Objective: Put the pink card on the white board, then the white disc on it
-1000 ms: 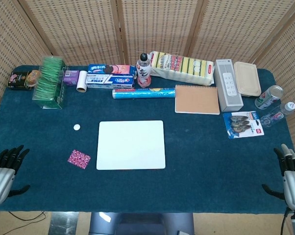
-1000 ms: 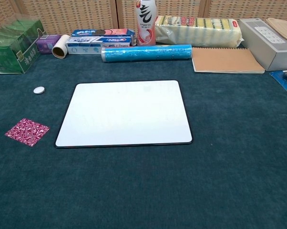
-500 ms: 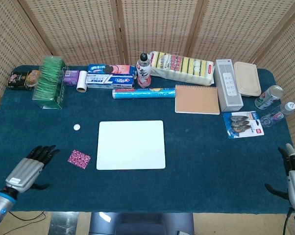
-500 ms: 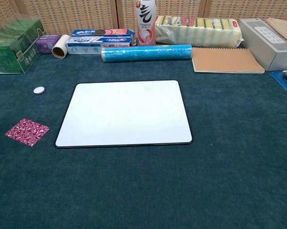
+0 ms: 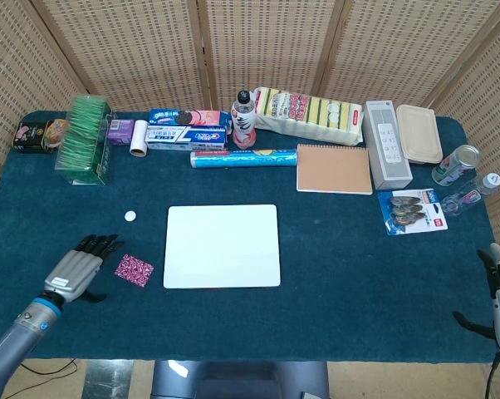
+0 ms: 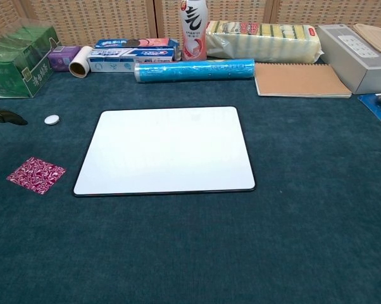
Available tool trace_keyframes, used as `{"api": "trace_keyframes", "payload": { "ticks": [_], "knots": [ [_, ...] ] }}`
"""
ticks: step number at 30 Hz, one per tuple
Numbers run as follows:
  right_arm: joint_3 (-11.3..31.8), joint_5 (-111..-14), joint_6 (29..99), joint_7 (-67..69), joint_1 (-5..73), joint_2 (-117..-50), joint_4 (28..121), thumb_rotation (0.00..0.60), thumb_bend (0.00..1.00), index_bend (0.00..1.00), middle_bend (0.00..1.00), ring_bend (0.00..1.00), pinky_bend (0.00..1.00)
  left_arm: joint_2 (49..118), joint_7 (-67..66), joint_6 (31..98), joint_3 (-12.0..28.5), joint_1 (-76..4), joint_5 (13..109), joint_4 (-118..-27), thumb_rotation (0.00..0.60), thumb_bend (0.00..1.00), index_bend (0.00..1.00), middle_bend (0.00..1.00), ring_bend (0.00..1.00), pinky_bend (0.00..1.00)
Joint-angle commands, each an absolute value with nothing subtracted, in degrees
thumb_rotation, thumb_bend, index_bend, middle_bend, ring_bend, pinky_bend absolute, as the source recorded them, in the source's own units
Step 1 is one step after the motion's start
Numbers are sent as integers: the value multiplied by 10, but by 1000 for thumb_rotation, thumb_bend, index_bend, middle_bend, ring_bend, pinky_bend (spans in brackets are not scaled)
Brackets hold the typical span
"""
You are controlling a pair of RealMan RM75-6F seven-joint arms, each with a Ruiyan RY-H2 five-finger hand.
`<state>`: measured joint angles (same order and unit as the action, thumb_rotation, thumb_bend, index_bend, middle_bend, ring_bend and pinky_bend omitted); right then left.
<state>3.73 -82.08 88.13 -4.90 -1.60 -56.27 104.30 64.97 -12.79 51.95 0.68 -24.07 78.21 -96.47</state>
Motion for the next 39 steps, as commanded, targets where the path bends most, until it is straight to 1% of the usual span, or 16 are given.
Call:
{"api": "trace_keyframes", "payload": {
  "ticks": [1, 8, 12, 15, 19, 39],
  "knots": [
    [38, -820, 881, -49, -16, -562, 1044, 600, 21, 33, 0, 22, 0, 663, -139, 512, 8, -249, 768, -957, 600, 153, 109, 0, 0, 4],
    [39, -817, 880, -47, -16, -562, 1043, 600, 21, 33, 0, 22, 0, 679, -166, 506, 5, -260, 740, -952, 600, 189, 156, 0, 0, 4],
    [39, -817, 880, -45, -16, -562, 1043, 600, 21, 34, 0, 22, 0, 688, -175, 506, 3, -263, 730, -949, 600, 189, 227, 0, 0, 4],
    [39, -816, 880, -45, -16, -562, 1043, 600, 21, 33, 0, 22, 0, 694, -184, 507, 3, -266, 719, -946, 600, 189, 245, 0, 0, 5],
    [39, -817, 879, -45, -15, -562, 1043, 600, 21, 33, 0, 22, 0, 701, -193, 504, 4, -273, 704, -947, 600, 188, 317, 0, 0, 4],
    [41, -812, 877, -41, -15, -561, 1043, 600, 21, 33, 0, 22, 0, 731, -244, 512, 9, -303, 657, -938, 600, 189, 321, 0, 0, 4]
  ]
}}
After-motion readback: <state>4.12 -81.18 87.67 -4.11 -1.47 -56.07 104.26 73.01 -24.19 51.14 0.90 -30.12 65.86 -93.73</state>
